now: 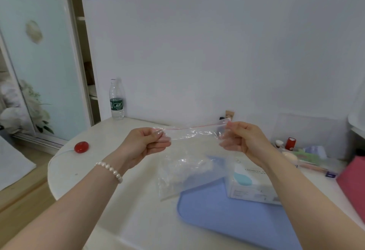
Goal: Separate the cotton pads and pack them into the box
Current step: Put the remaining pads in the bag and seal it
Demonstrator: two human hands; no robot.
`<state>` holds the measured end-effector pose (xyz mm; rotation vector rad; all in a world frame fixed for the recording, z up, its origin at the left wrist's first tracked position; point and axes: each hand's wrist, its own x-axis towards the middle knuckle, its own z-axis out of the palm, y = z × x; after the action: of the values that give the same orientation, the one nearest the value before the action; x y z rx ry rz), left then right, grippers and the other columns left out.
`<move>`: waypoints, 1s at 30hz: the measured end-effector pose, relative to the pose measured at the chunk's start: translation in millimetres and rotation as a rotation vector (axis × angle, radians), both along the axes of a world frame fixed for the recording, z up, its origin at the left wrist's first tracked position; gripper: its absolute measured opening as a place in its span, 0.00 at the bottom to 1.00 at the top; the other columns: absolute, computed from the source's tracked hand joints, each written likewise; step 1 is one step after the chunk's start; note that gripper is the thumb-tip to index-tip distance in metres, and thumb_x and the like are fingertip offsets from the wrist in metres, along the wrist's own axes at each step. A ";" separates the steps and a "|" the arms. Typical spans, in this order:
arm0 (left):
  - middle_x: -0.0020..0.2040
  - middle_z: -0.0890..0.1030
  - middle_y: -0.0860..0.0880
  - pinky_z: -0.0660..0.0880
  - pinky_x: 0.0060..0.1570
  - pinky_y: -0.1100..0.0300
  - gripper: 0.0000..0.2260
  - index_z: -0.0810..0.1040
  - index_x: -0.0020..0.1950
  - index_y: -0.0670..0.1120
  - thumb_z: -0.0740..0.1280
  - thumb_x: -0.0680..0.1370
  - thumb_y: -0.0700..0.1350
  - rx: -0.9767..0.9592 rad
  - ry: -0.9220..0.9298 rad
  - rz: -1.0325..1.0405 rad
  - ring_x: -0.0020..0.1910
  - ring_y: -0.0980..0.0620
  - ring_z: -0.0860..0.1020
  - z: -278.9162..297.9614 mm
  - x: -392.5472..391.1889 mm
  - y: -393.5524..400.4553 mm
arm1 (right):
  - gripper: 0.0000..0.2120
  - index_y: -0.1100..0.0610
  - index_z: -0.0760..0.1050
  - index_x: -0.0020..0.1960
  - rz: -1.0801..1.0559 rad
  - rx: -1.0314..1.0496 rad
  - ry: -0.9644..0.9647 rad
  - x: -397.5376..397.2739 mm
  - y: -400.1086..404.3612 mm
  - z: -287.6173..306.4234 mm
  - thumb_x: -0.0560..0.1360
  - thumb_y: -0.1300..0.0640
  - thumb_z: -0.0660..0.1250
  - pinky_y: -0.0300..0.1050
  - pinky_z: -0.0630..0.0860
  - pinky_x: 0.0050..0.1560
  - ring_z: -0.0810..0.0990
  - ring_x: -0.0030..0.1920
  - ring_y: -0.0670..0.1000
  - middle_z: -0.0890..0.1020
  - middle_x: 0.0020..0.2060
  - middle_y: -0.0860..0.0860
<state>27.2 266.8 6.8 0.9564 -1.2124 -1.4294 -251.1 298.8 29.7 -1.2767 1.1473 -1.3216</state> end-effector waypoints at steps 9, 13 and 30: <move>0.42 0.84 0.40 0.81 0.44 0.56 0.09 0.75 0.41 0.38 0.60 0.80 0.36 0.018 0.101 0.003 0.42 0.45 0.84 -2.5 2.2 2.9 | 0.05 0.61 0.79 0.39 -0.066 -0.116 0.039 -3.5 -0.3 4.6 0.72 0.61 0.68 0.42 0.79 0.32 0.82 0.30 0.52 0.83 0.32 0.55; 0.38 0.85 0.44 0.81 0.36 0.61 0.08 0.76 0.43 0.37 0.61 0.79 0.36 -0.011 0.019 0.071 0.33 0.50 0.84 -6.0 0.8 2.5 | 0.09 0.61 0.79 0.33 -0.070 -0.091 -0.028 -2.1 1.8 -3.0 0.72 0.65 0.67 0.41 0.79 0.33 0.81 0.30 0.52 0.82 0.30 0.55; 0.61 0.75 0.56 0.62 0.68 0.49 0.27 0.78 0.50 0.62 0.66 0.55 0.72 -0.288 -0.780 0.234 0.64 0.53 0.70 17.2 -35.5 -10.5 | 0.05 0.67 0.78 0.38 -0.054 -0.141 0.099 27.1 -5.6 -5.6 0.71 0.71 0.67 0.39 0.80 0.33 0.81 0.27 0.48 0.82 0.27 0.50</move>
<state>-8.4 256.3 24.0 1.4512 -1.7319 -0.6644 -223.9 293.2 24.1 -1.4358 1.1813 -1.4127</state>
